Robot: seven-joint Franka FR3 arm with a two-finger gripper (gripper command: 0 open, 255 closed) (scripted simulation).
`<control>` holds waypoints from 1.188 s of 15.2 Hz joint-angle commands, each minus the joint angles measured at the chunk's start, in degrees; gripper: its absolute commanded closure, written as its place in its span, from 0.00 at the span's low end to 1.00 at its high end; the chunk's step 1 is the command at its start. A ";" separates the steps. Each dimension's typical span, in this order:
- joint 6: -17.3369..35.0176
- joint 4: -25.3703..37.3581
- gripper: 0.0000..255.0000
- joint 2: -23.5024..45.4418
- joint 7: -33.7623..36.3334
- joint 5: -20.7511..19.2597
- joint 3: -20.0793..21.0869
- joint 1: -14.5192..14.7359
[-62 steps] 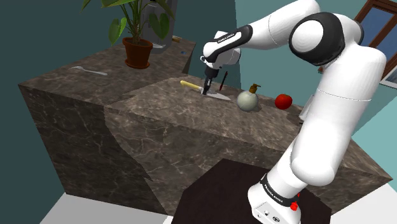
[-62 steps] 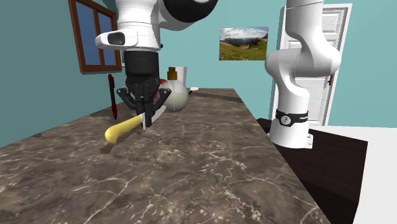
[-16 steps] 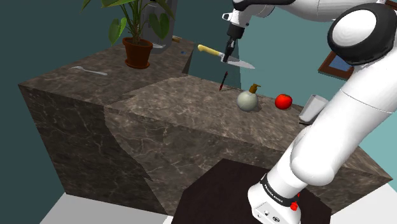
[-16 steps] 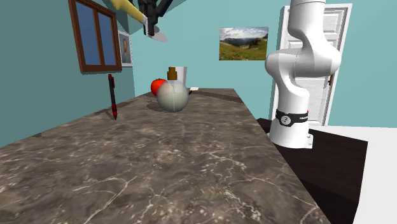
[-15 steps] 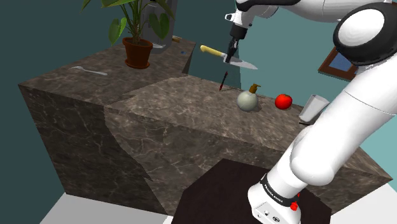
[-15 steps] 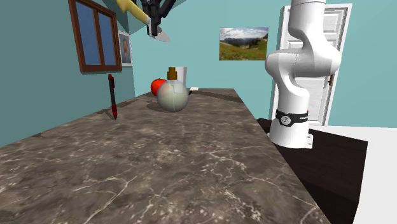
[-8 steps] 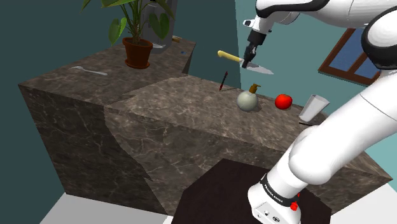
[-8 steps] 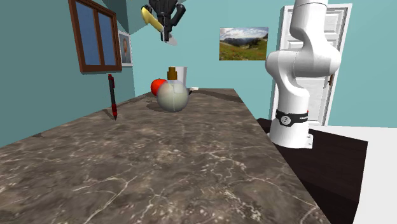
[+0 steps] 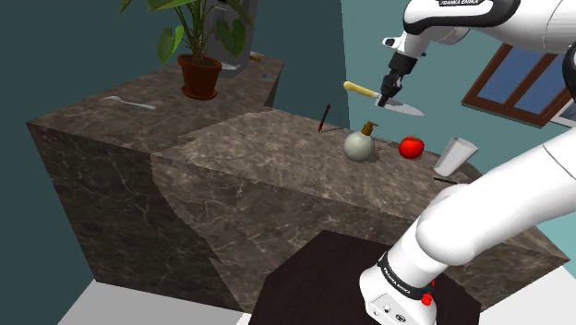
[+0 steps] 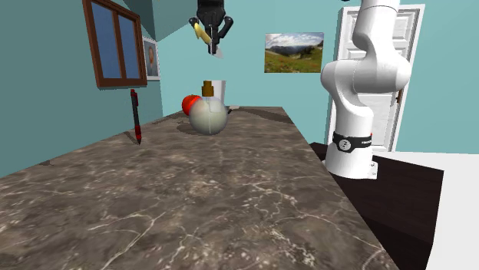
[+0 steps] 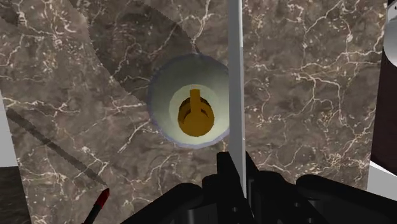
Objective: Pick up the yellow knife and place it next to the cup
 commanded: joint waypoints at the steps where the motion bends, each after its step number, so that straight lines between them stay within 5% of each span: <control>1: 0.12 -1.79 1.00 -2.07 -1.93 -1.44 -1.20 -1.30; 18: -2.48 0.74 1.00 -6.36 -23.28 -8.80 -16.79 -8.64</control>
